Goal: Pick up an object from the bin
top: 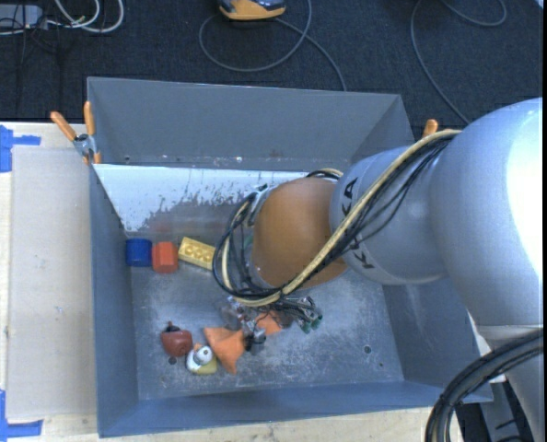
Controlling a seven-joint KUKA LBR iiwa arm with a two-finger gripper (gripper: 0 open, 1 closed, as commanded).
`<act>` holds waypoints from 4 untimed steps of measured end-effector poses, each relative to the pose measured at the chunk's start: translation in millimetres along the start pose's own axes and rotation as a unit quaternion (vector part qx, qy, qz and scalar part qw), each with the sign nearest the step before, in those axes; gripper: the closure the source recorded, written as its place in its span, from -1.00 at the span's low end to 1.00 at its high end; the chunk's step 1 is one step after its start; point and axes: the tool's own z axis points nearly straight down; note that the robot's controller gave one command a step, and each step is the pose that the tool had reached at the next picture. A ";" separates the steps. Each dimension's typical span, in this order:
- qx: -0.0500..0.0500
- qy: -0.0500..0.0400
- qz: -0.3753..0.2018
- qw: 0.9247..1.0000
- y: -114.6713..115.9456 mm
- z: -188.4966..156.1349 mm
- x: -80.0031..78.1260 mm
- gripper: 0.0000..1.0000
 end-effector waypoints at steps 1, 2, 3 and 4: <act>0.000 0.000 -0.004 1.000 0.4 -1.0 0.0 1.00; 0.000 -0.001 -0.005 1.000 0.6 -3.9 0.0 1.00; 0.000 -0.002 -0.004 1.000 0.6 -8.3 -0.5 1.00; 0.000 -0.002 -0.004 1.000 0.8 -11.1 -0.7 1.00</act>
Offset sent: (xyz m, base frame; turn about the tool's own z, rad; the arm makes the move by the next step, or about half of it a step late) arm -0.0001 -0.0001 0.0180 0.0000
